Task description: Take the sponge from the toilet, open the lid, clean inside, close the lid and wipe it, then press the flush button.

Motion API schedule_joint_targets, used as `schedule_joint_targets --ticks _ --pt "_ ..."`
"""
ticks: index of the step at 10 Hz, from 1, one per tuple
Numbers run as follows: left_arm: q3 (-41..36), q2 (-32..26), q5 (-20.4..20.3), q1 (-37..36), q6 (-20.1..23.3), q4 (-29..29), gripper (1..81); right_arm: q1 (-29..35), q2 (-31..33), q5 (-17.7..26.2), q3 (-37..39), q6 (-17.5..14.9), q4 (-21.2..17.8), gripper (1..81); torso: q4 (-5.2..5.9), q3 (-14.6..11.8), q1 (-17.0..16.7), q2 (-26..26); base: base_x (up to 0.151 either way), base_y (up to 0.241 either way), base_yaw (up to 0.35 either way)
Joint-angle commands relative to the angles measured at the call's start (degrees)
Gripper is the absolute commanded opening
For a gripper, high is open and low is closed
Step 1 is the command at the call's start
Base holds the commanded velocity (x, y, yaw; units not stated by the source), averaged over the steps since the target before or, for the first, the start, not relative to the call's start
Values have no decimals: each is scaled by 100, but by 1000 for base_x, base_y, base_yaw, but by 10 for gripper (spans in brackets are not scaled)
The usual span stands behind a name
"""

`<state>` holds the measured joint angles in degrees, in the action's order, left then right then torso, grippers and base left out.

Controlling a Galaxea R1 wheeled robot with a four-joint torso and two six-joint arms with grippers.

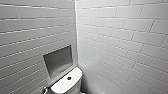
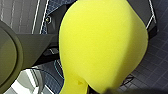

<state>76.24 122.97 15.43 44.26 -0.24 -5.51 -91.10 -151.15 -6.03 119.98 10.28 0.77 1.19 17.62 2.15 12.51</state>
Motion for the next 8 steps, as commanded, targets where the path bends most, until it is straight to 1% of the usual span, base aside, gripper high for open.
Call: schedule_joint_targets --ticks 1,2,3,4,5,7,8 --pt "-373 -386 1119 -1958 -36 -1099 811 131 91 331 -143 9 -77 10 0 0 0 0 0 0 0" --pt "-286 -351 1241 -2336 -81 -1241 811 140 91 331 -143 1 -77 10 0 0 0 0 0 0 0" --pt "-92 -254 1568 -2671 -186 -1321 811 131 82 331 -143 1 -77 10 0 2 0 0 0 0 0" --pt "216 -114 1805 -2934 -371 -1330 811 131 82 331 -151 9 -77 10 0 2 0 0 0 0 0" --pt "539 52 1980 -3102 -441 -1339 811 122 82 323 -160 9 -77 10 0 2 0 -2 0 0 0" --pt "954 273 2104 -3375 -556 -1330 811 122 82 322 -169 9 -86 10 0 5 2 -2 0 0 0" --pt "1260 430 2130 -3533 -687 -1321 811 131 82 323 -187 9 -86 10 0 7 2 -2 0 0 0"
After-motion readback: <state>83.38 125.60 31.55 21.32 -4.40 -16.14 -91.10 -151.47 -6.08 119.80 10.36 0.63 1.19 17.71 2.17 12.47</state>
